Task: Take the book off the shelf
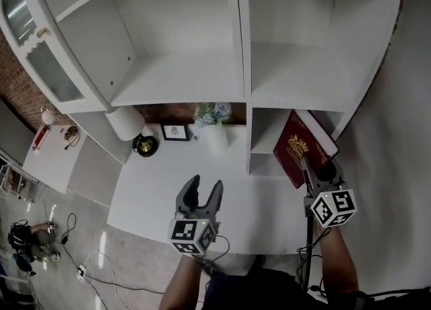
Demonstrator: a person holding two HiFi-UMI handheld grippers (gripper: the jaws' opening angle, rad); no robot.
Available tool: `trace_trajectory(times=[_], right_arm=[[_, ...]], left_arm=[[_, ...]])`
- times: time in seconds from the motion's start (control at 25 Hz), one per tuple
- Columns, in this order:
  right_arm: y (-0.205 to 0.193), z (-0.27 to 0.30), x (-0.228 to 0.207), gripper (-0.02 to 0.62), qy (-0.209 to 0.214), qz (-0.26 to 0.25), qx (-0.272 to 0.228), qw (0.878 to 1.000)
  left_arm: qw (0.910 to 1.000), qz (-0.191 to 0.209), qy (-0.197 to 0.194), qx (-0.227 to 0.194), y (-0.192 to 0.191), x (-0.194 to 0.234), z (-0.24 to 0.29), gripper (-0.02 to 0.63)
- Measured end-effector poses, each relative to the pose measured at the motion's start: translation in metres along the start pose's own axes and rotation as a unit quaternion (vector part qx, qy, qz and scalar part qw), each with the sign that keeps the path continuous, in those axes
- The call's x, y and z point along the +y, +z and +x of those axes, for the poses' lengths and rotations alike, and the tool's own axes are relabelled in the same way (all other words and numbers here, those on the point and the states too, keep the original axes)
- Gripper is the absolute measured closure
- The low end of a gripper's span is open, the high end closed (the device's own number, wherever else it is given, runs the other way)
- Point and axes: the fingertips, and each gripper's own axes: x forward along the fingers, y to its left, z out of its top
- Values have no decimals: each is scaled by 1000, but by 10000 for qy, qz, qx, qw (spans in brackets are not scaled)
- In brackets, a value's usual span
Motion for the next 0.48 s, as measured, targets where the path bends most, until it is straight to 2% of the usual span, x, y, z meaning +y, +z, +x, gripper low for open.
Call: trace_trajectory(times=[0.16,0.28,0.36,0.48], right_arm=[[3,-17,11,388,14,45,12,10000],[6,-30,31,388,83,-313,-16,9995],[6,-38,51,388,233,-542,-90,9982],[5,-41,84,388,672,-419,-229,9966]], left_arm=[[9992,-13,-407,60,-1,-13,16,353],[9981,-40,-596,118,-2,-15,22,353],[9976,-58,-667,155,-5,-12,23,351],[9976,-76,-659,178,-7,-2,20,353]])
